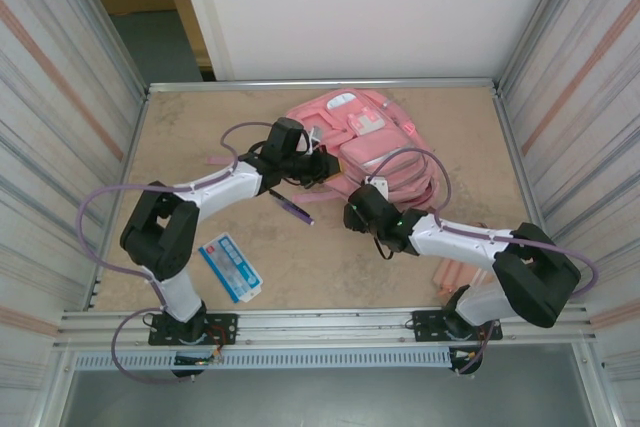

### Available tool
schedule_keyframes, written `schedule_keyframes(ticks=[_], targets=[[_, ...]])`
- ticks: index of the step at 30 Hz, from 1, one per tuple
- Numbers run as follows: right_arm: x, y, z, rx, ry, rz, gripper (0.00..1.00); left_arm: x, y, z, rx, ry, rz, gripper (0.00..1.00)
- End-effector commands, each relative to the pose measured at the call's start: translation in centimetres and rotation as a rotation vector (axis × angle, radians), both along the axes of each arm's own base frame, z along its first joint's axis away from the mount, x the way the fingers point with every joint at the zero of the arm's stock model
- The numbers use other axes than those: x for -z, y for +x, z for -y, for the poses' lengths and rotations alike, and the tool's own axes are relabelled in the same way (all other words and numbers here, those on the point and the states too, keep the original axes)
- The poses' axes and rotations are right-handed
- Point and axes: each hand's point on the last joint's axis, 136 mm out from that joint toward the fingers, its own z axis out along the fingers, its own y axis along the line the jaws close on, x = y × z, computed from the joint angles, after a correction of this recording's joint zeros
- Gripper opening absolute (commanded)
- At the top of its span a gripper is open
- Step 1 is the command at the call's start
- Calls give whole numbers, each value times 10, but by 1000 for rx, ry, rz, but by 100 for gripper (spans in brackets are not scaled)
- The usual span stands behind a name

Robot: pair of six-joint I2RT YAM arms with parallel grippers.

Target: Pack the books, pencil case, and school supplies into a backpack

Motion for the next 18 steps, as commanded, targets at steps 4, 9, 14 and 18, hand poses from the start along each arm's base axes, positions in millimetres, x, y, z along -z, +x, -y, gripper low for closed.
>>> schedule_keyframes(ticks=[4,9,14,18], targets=[[-11,19,1,7,-26,175,39,-67,-22,20,62,-122,149,0],[-27,21,4,12,-32,218,18,-67,-25,22,76,-118,142,0],[-34,13,10,-5,-55,190,0,-62,-17,17,52,-110,142,0],[-26,-2,21,-36,-70,127,0,-50,-2,4,10,-81,141,0]])
